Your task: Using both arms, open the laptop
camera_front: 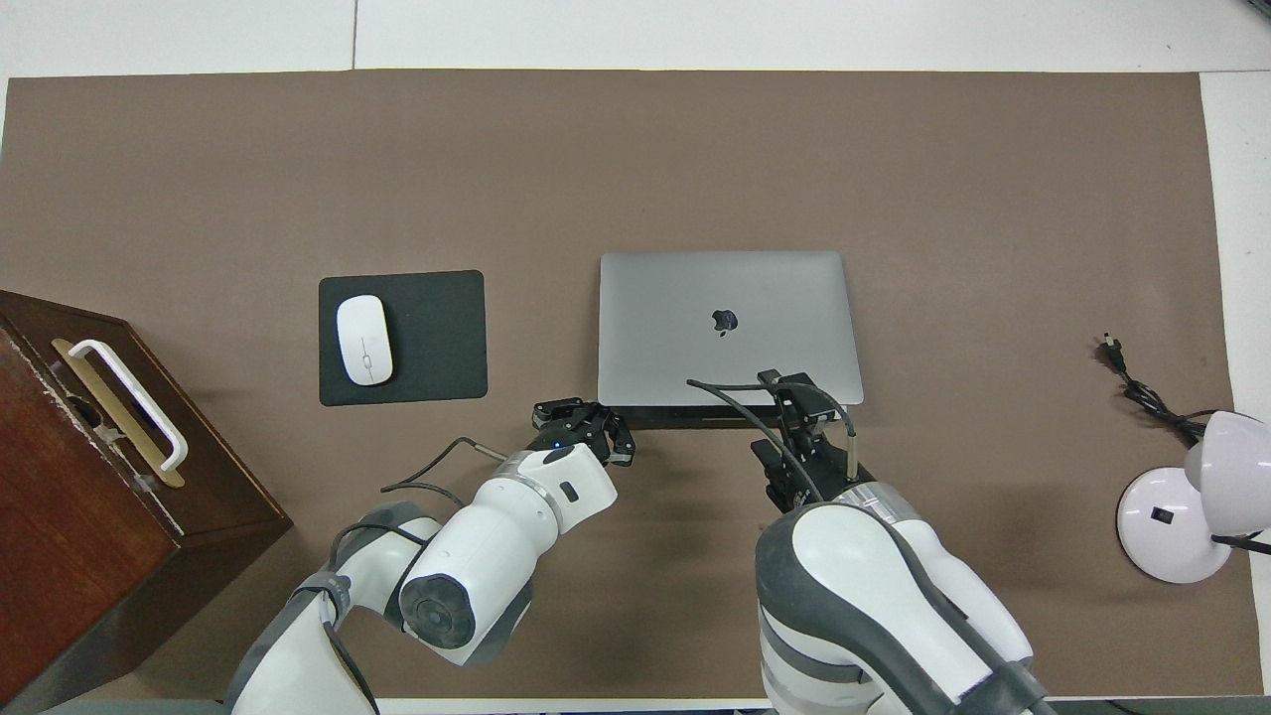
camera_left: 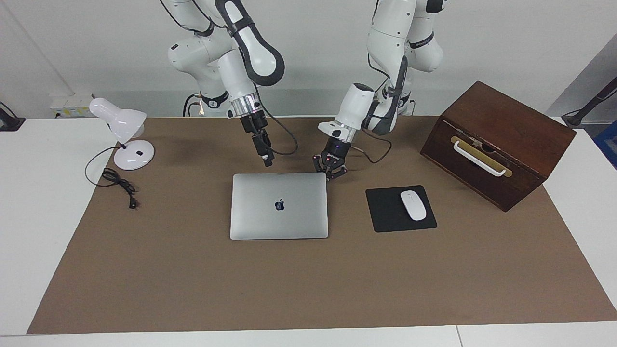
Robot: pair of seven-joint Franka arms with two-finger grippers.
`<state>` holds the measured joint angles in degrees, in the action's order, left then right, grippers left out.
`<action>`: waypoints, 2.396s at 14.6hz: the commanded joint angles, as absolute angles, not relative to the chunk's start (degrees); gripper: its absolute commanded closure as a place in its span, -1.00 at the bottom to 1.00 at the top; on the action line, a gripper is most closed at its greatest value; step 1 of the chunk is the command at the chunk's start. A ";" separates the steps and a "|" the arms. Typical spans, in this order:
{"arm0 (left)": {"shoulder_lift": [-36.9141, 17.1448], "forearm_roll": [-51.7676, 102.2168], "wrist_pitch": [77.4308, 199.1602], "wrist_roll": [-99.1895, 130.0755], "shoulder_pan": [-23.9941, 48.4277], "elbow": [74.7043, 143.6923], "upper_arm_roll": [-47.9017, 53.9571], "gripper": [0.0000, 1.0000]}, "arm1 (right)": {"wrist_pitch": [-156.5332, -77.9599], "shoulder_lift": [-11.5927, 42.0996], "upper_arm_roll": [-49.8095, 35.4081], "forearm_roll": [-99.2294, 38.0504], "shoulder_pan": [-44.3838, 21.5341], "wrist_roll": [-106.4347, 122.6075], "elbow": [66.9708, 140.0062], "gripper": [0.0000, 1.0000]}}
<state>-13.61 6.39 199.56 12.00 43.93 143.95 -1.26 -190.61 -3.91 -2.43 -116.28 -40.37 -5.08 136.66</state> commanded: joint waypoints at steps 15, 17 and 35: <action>-18.19 7.73 200.74 10.63 43.51 140.71 -1.50 1.00 | -191.07 0.08 -2.64 -119.71 -37.01 0.26 136.76 -1.00; -18.19 7.65 200.74 10.55 43.59 140.71 -1.49 1.00 | -190.99 0.35 -2.64 -119.71 -35.78 2.28 135.97 -1.00; -18.37 7.65 200.74 10.37 43.77 140.80 -1.49 1.00 | -189.67 4.30 -2.55 -119.09 -30.94 10.46 128.07 -1.00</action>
<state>-16.22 6.39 199.87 11.67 43.80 141.85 -1.71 -190.85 2.94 -2.46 -118.03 -32.02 7.38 130.79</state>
